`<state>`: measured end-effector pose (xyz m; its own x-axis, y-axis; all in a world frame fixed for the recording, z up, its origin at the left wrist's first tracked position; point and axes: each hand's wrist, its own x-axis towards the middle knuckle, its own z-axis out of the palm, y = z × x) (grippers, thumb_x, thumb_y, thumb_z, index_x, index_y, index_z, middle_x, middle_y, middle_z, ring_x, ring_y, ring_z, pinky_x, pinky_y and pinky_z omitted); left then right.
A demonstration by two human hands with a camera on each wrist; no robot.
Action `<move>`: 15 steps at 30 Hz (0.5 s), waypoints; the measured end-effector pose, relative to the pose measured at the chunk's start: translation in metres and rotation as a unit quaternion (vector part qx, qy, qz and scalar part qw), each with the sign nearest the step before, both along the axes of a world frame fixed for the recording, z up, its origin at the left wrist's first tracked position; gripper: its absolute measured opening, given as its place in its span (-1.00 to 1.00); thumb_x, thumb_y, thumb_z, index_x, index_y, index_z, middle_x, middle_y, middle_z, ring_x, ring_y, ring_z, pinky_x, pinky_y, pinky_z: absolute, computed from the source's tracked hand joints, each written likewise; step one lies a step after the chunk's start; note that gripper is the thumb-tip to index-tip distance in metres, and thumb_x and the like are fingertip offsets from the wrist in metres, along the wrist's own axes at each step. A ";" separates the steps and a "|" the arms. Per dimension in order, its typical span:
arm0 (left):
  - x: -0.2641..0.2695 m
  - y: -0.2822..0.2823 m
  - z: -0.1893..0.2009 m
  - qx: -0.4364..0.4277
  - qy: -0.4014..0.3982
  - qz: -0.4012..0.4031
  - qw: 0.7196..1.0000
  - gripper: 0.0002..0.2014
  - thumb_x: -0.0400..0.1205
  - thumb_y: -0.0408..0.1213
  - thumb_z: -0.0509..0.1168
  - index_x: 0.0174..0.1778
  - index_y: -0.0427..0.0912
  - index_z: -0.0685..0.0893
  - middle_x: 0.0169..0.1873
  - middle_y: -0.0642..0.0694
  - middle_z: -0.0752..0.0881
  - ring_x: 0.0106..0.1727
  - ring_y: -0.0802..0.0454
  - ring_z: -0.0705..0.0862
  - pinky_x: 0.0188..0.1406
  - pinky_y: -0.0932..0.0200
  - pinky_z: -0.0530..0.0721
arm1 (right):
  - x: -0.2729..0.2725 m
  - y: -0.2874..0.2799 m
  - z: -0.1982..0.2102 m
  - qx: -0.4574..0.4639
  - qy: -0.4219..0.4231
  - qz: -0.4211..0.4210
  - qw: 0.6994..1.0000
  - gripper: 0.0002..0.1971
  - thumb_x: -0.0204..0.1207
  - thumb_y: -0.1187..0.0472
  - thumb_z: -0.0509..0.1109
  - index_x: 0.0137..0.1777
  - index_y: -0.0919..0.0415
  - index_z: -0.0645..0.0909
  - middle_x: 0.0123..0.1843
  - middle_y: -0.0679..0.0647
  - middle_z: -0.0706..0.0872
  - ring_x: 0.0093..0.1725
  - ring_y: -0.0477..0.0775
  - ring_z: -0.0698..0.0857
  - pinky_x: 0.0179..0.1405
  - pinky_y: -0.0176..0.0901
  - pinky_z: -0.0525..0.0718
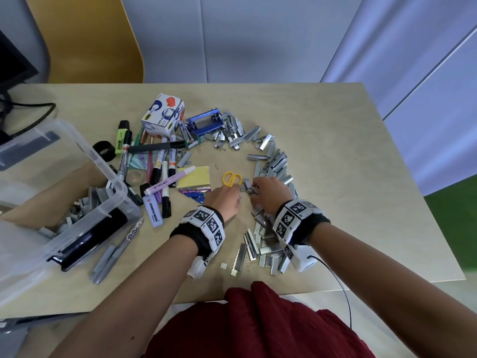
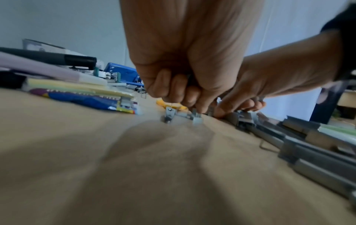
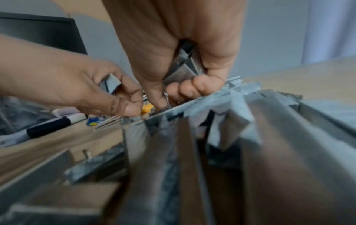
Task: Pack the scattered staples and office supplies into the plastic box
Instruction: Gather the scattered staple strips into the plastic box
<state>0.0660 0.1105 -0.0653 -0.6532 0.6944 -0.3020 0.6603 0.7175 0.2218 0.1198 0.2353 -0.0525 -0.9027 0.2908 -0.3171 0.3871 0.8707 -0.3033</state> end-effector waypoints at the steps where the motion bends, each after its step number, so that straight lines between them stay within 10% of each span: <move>1: -0.002 0.000 0.001 0.000 -0.008 0.005 1.000 -0.75 0.71 -0.27 0.08 0.24 -0.29 0.49 0.09 -0.28 0.66 0.09 -0.27 0.64 -0.05 -0.02 0.57 | -0.001 0.002 -0.001 -0.010 -0.001 0.001 1.000 -0.88 0.51 0.24 0.25 -0.03 0.27 0.54 -0.03 0.22 0.66 -0.01 0.22 0.64 -0.14 -0.11 0.50; 5: -0.012 -0.002 -0.001 0.101 -0.126 0.119 0.980 -0.76 0.69 -0.30 0.12 0.17 -0.31 0.58 0.05 -0.27 0.68 0.07 -0.23 0.64 0.00 0.03 0.59 | -0.003 0.013 -0.003 -0.092 0.036 -0.046 0.994 -0.80 0.53 0.23 0.30 -0.10 0.41 0.63 -0.14 0.23 0.69 -0.14 0.15 0.63 -0.17 -0.17 0.55; 9: -0.021 -0.002 0.006 0.307 -0.374 0.309 0.819 -0.73 0.72 -0.33 0.10 -0.32 -0.19 0.48 -0.46 -0.13 0.46 -0.54 -0.04 0.49 -0.66 0.35 0.34 | -0.001 0.020 0.003 -0.306 0.069 -0.147 0.938 -0.83 0.50 0.32 0.31 -0.33 0.28 0.56 -0.50 0.06 0.50 -0.53 -0.02 0.45 -0.59 -0.35 0.44; 15: -0.024 0.004 0.016 0.411 -0.500 0.395 0.652 -0.70 0.67 -0.42 0.14 -0.42 -0.19 0.43 -0.71 0.00 0.58 -0.76 0.19 0.48 -0.78 0.46 0.23 | 0.012 0.029 0.010 -0.703 0.035 -0.321 0.633 -0.72 0.52 0.28 0.11 -0.44 0.14 0.32 -0.65 -0.02 0.34 -0.68 -0.09 0.28 -0.69 -0.36 0.23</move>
